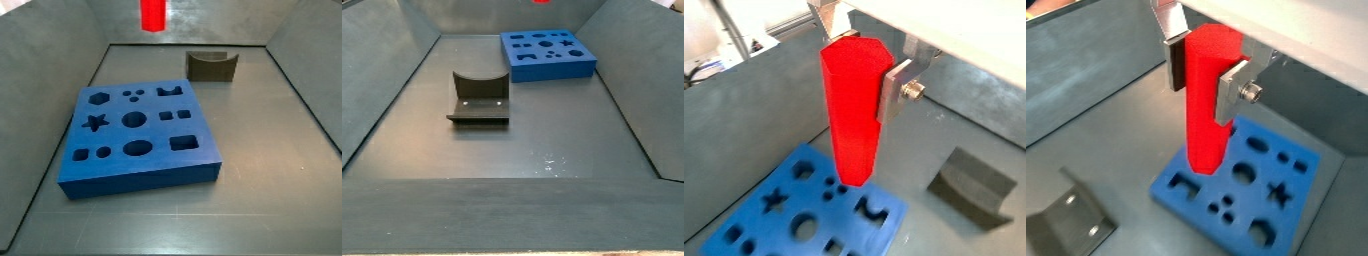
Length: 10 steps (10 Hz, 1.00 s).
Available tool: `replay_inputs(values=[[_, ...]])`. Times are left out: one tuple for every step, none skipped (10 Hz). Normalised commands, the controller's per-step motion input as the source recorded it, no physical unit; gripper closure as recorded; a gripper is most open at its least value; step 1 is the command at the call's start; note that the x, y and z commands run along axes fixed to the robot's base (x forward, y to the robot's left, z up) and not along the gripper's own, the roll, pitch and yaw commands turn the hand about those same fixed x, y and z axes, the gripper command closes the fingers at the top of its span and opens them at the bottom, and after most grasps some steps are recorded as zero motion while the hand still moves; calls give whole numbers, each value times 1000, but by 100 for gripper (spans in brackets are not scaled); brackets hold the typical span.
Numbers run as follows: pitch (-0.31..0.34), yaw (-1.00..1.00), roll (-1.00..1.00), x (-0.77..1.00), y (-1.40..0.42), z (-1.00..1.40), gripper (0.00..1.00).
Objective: Pick up the hexagon object. Move up. Move to above the board. Insert the hexagon object.
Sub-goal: Move to above the board, then insert the hexagon object.
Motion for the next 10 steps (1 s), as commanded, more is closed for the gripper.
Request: replay_inputs(values=[[149, 5, 11, 209, -955, 193, 100], [148, 10, 12, 177, -659, 140, 100], [140, 8, 23, 136, -391, 89, 100], [111, 9, 34, 90, -168, 45, 100], [0, 0, 0, 0, 43, -9, 100], [0, 263, 0, -249, 509, -229, 100], [-26, 309, 0, -526, 743, -351, 100], [-3, 266, 0, -340, 466, -277, 100], [0, 0, 1, 0, 0, -77, 100], [-19, 86, 59, -529, 363, -677, 100]])
